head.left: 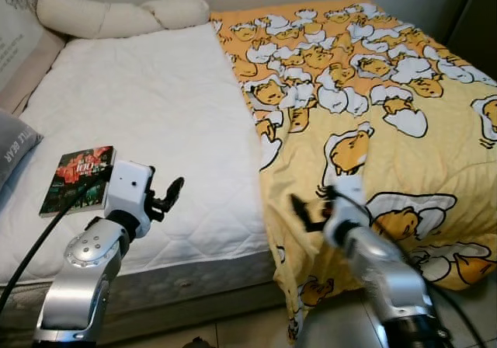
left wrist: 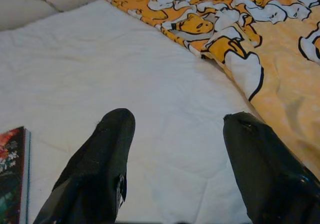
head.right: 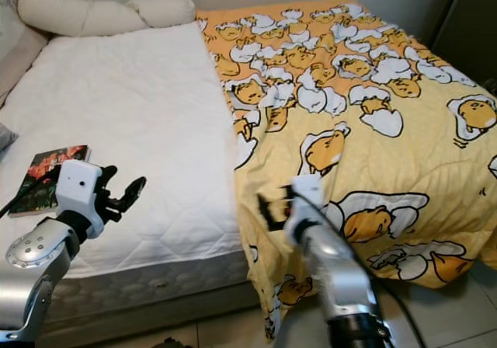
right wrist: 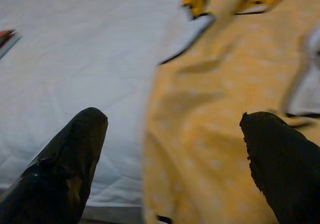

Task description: Clean up the room

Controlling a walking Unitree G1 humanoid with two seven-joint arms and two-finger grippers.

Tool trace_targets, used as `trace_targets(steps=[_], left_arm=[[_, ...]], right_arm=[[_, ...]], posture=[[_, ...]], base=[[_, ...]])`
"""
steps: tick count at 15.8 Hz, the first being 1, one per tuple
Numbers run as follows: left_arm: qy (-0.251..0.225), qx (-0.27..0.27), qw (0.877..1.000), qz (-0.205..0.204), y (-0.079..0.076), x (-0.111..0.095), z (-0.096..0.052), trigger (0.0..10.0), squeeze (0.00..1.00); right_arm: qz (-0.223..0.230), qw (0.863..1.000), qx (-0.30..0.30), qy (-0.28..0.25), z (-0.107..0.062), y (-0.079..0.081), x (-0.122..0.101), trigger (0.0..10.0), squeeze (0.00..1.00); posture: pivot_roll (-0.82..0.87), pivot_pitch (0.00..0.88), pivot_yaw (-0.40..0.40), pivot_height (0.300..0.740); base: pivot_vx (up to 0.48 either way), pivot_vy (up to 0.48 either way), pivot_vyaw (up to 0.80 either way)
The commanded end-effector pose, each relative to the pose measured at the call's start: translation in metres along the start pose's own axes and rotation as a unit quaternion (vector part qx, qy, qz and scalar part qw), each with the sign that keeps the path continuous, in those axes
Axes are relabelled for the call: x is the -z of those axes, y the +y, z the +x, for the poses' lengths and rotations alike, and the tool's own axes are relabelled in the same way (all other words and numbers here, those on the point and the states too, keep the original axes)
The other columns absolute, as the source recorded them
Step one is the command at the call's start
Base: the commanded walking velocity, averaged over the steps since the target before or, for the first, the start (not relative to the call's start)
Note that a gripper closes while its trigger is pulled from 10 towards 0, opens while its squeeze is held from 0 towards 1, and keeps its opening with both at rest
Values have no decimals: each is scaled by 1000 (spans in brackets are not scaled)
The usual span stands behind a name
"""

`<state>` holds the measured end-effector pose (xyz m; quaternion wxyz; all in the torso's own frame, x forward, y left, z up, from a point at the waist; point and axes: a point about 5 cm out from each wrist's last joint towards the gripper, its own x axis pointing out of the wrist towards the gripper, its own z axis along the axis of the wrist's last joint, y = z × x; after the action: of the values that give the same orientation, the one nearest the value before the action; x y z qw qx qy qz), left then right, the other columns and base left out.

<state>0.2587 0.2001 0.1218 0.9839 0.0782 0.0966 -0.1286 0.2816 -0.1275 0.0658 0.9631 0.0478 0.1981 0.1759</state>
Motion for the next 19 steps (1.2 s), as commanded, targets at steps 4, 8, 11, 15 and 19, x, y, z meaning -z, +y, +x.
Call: trace_targets(steps=[4, 8, 11, 15, 19], left_arm=[[0, 70, 998, 1, -8, -7, -7, 10000, 0], [20, 193, 981, 25, -26, -7, -16, 10000, 0], [54, 271, 959, 62, -36, -6, -26, 10000, 0], [68, 304, 947, 78, -45, -11, -41, 10000, 0], [70, 282, 953, 82, -43, -18, -54, 10000, 0]], right_arm=[[-62, 994, -37, 84, 34, 7, 4, 10000, 1000], [-116, 983, 2, 142, 60, 12, 9, 10000, 1000], [-141, 973, 23, 180, 64, 12, 18, 10000, 0], [-138, 973, 19, 181, 66, 17, 24, 5333, 0], [-143, 977, 35, 153, 69, 17, 17, 0, 0]], posture=[[27, 0, 36, 740], [63, 0, 10, 740], [82, 74, 18, 740], [132, 201, 26, 740], [183, 275, 20, 740]], base=[[0, 0, 0], [0, 0, 0], [0, 0, 0], [0, 0, 0], [0, 0, 0]])
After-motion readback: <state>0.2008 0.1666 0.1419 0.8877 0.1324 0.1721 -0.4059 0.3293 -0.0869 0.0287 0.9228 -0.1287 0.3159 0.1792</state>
